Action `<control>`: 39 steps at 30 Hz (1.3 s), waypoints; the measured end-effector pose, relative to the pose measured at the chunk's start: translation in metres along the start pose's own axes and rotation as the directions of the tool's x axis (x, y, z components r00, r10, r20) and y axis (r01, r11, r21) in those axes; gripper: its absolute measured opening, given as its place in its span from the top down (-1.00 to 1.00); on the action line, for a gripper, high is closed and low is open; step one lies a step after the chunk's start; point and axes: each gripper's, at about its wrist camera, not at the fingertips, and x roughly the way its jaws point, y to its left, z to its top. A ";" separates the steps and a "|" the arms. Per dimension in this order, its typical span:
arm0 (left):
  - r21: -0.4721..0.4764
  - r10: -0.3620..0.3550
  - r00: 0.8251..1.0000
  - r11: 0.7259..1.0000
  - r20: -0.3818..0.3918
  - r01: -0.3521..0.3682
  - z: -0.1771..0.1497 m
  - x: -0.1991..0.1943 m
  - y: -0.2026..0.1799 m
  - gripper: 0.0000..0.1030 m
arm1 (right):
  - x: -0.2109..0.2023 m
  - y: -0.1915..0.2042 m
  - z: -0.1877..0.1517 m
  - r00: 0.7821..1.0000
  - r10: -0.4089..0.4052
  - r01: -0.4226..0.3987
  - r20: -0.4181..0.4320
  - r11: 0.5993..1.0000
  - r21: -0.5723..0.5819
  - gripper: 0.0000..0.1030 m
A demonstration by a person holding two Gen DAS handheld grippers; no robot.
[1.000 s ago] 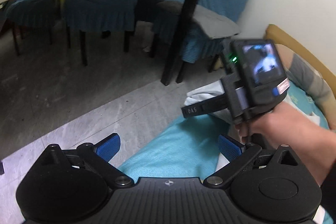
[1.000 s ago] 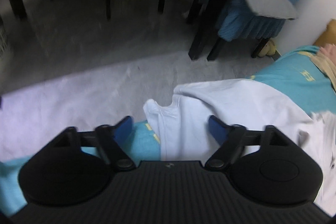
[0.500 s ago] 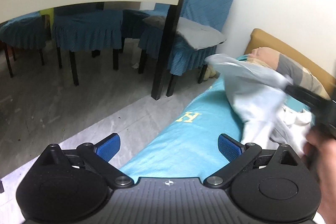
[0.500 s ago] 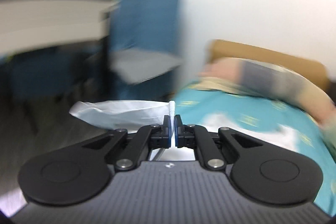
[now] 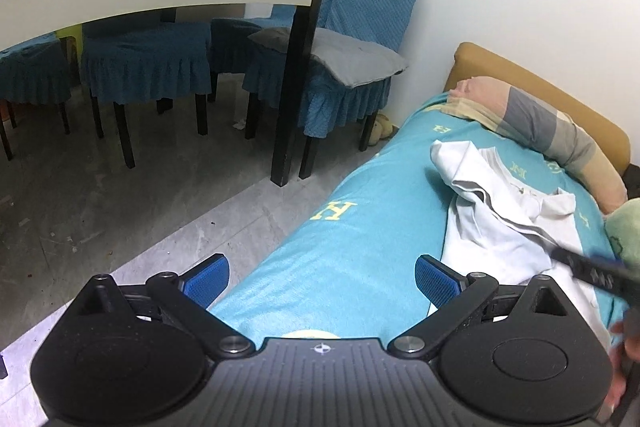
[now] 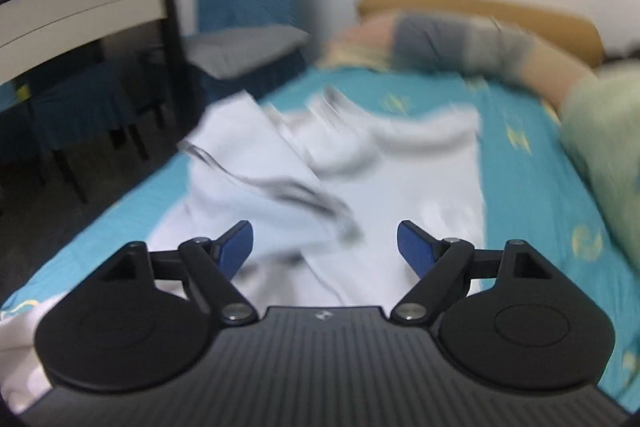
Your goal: Fold clothes
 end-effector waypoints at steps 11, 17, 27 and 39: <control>0.019 -0.034 0.999 0.999 -0.029 0.034 -0.004 0.010 -0.002 -0.95 | 0.106 0.081 0.063 0.988 0.148 -0.152 -0.037 0.951 -0.267 0.08; -0.049 -0.115 0.992 0.992 -0.057 0.113 -0.008 0.012 0.006 -0.95 | 0.107 0.052 0.069 0.990 0.098 -0.094 0.099 0.994 -0.047 0.91; 0.018 -0.166 0.980 0.986 -0.106 0.169 -0.024 0.031 -0.017 -0.95 | 0.155 -0.059 0.086 0.965 -0.252 0.226 0.065 0.935 0.272 0.92; 0.103 -0.137 0.983 0.983 -0.123 0.150 -0.031 0.041 -0.041 -0.92 | 0.087 -0.044 0.082 0.985 -0.145 0.120 0.094 0.966 0.229 -0.70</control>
